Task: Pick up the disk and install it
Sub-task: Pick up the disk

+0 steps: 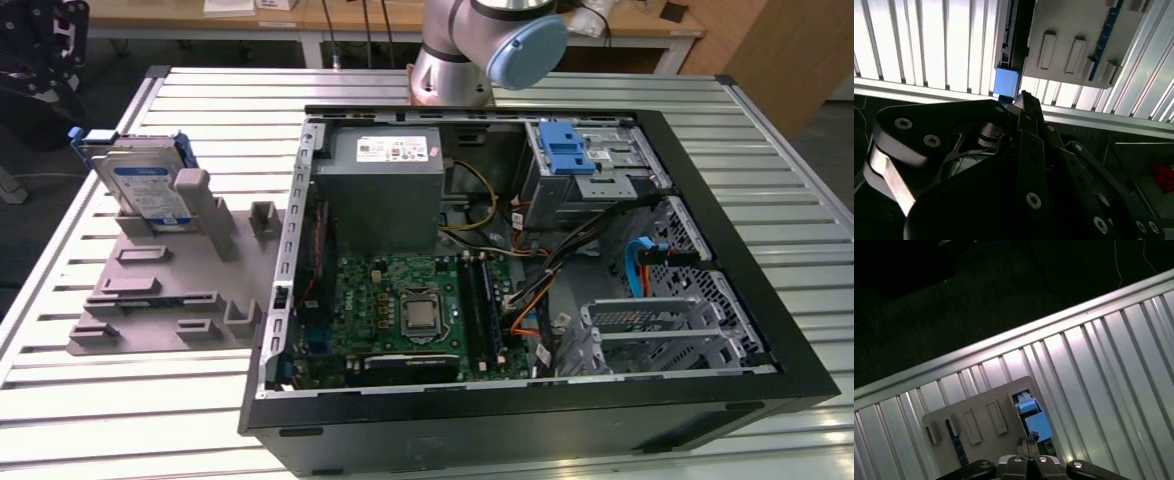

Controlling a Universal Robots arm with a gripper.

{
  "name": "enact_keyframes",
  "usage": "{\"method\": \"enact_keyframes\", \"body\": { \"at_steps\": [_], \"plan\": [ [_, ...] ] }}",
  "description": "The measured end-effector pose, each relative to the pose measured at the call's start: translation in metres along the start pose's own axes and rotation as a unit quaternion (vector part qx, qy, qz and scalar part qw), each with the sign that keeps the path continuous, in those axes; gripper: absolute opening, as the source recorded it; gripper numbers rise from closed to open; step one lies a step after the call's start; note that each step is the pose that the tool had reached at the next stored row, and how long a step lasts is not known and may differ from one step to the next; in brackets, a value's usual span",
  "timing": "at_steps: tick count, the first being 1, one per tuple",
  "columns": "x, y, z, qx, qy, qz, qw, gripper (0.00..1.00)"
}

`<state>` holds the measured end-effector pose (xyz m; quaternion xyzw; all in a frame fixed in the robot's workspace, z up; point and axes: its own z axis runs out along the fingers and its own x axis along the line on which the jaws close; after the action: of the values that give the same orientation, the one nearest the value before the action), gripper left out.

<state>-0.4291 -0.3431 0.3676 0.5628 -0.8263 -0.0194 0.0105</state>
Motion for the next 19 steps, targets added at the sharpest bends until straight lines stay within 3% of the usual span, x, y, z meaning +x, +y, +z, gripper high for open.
{"method": "enact_keyframes", "body": {
  "at_steps": [4,9,13,19],
  "plan": [
    [0.0000,0.0000,0.0002,-0.0003,0.0013,-0.037,0.9993,0.11],
    [0.0000,0.0000,0.0004,-0.0007,0.0028,-0.082,0.9967,0.11],
    [0.0000,0.0000,0.0006,-0.0011,0.0037,-0.118,0.9931,0.11],
    [0.0000,0.0000,0.0007,-0.0017,0.0045,-0.164,0.9865,0.11]
  ]
}}
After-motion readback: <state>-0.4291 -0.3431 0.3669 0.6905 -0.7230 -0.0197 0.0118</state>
